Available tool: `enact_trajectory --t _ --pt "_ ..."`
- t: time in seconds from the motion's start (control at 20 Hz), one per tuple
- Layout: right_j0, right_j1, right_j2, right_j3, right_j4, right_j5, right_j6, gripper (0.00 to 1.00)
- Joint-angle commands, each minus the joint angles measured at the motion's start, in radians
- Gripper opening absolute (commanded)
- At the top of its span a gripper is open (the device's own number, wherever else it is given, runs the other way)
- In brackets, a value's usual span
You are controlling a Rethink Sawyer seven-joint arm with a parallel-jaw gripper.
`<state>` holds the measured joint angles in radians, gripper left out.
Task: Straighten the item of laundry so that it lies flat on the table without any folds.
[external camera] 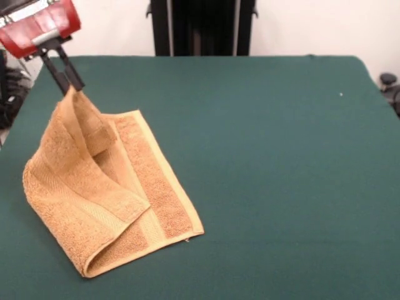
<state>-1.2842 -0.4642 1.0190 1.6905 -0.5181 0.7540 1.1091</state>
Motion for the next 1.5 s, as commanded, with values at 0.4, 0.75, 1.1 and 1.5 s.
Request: enact_trajectory --t 0.4,0.75,1.1,1.5 --pt "-0.043 0.1 0.013 -0.062 0.02 0.096 -0.22 0.0" --pt "-0.073 0.17 0.017 -0.175 0.02 0.209 -0.353 0.0" --pt "-0.09 0.251 0.023 -0.286 0.011 0.317 -0.456 0.0" --pt "-0.085 0.286 0.019 -0.445 -0.002 0.459 -0.605 0.0"
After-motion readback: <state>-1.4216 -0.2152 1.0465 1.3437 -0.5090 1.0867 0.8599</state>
